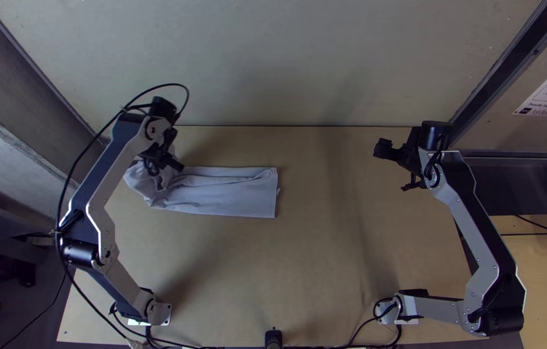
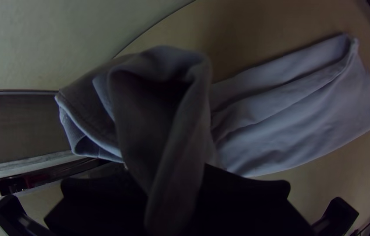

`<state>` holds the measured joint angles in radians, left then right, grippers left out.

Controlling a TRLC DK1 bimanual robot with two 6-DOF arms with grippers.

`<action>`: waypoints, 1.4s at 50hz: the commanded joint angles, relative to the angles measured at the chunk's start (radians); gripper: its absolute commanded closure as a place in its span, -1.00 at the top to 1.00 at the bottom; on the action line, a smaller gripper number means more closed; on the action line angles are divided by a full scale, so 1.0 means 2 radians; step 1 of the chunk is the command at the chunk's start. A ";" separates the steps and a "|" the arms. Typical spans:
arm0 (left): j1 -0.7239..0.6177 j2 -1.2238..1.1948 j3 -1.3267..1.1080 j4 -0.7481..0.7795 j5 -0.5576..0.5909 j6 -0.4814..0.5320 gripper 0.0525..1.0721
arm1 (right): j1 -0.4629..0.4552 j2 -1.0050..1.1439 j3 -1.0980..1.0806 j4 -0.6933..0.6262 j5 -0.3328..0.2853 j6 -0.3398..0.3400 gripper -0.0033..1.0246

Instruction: Fold the t-shirt

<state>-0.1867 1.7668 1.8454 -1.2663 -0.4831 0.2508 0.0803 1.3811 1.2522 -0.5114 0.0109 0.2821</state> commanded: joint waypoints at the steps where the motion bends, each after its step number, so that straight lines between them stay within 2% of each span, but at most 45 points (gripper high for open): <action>1: -0.033 0.024 0.025 -0.022 -0.005 -0.044 -0.95 | -0.006 -0.010 -0.019 0.008 0.000 -0.006 0.92; 13: -0.089 0.089 0.071 -0.046 -0.005 -0.100 -0.95 | -0.013 -0.011 -0.028 0.013 0.000 -0.006 0.92; 23: -0.128 0.135 0.108 -0.061 0.017 -0.138 -0.95 | -0.013 -0.011 -0.036 0.017 0.000 -0.008 0.92; 32: -0.164 0.160 0.125 -0.062 0.024 -0.157 -0.95 | -0.014 -0.011 -0.042 0.023 0.000 -0.011 0.92; 46: -0.210 0.193 0.145 -0.064 0.032 -0.160 -0.95 | -0.016 -0.011 -0.057 0.026 0.000 -0.014 0.92; 53: -0.227 0.222 0.160 -0.063 0.043 -0.176 -0.93 | -0.016 -0.011 -0.065 0.027 0.000 -0.014 0.92; 55: -0.230 0.231 0.172 -0.063 0.062 -0.185 -0.90 | -0.014 -0.011 -0.068 0.027 0.000 -0.013 0.92; 56: -0.230 0.236 0.178 -0.063 0.078 -0.188 -0.79 | -0.013 -0.012 -0.071 0.028 0.000 -0.012 0.92; 58: -0.232 0.245 0.193 -0.063 0.104 -0.201 -0.32 | -0.012 -0.013 -0.076 0.029 0.000 -0.012 0.92; 60: -0.233 0.255 0.209 -0.063 0.133 -0.211 0.32 | -0.009 -0.015 -0.083 0.032 0.000 -0.011 0.92; 61: -0.233 0.259 0.214 -0.059 0.147 -0.216 0.73 | -0.007 -0.016 -0.088 0.034 0.000 -0.011 0.92; 62: -0.233 0.262 0.217 -0.049 0.159 -0.221 0.97 | -0.005 -0.016 -0.093 0.037 0.000 -0.011 0.92; 64: -0.236 0.265 0.222 -0.032 0.181 -0.240 0.92 | 0.000 -0.019 -0.104 0.041 0.000 -0.011 0.92; 70: -0.233 0.259 0.225 0.064 0.303 -0.315 0.92 | 0.014 -0.029 -0.142 0.063 0.000 -0.011 0.92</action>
<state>-0.6506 2.2868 2.2482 -1.2415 -0.0135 -0.2363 0.0818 1.3636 1.0363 -0.4171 0.0109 0.2718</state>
